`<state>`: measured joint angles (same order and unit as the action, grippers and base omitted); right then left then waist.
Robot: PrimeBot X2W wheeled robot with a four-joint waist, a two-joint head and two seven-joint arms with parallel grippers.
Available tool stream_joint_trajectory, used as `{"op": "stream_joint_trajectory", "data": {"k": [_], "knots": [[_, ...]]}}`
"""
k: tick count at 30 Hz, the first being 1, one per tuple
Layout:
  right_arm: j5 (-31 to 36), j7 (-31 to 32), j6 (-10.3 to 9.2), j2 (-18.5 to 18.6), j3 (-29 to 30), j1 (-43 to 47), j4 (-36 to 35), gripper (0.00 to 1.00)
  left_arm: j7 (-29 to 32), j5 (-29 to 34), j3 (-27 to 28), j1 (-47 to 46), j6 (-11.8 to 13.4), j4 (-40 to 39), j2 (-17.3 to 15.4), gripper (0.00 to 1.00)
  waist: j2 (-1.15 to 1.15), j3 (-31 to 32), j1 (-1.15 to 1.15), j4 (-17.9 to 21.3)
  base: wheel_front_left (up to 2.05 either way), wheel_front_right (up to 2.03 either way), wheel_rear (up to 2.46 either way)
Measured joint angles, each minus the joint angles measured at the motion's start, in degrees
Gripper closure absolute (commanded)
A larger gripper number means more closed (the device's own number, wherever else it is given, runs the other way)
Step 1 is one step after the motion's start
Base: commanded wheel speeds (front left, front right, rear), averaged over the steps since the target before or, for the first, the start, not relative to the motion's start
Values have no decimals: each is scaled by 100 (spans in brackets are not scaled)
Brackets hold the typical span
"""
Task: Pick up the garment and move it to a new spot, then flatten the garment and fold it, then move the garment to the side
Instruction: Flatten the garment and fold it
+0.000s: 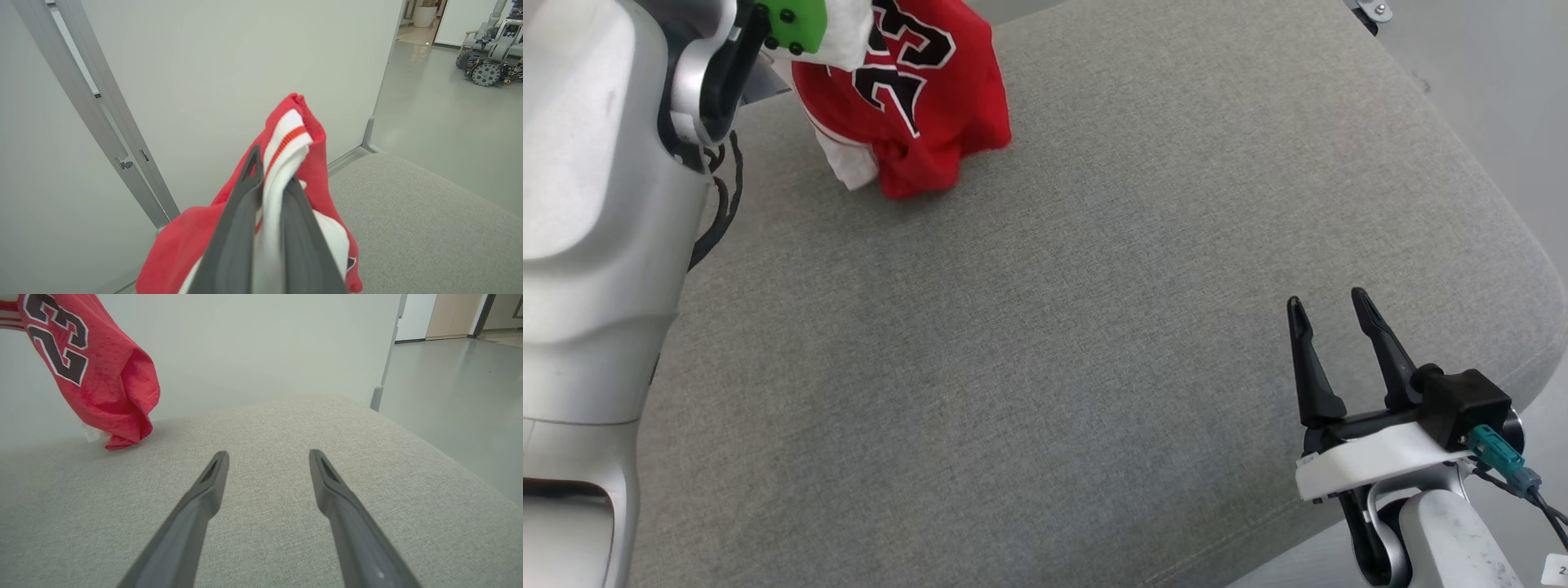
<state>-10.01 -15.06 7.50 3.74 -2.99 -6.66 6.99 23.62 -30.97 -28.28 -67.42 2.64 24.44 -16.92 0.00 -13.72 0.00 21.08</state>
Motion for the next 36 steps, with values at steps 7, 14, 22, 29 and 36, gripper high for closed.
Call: {"op": "stream_joint_trajectory", "data": {"k": [7,14,22,29,36], "knots": [[9,0,0,-27,111,122,45,0,-635,-167,-364,873,-610,133,156,100,0,70,0,-78,0,0,0],[64,0,0,27,185,378,100,0,-1110,-454,-1497,3383,-947,-638,174,100,0,307,0,-337,0,0,0],[67,0,0,230,176,520,98,0,-1895,-271,-2284,4941,-977,-739,-359,100,0,511,0,-776,0,0,0],[91,0,0,258,157,637,87,0,-2414,-99,-2072,5410,-653,-636,-1072,100,0,668,0,-1108,0,0,0],[91,0,0,237,113,731,118,0,-2636,-256,-1864,5965,-303,-877,-1378,0,0,820,0,-1211,0,0,0]]}}
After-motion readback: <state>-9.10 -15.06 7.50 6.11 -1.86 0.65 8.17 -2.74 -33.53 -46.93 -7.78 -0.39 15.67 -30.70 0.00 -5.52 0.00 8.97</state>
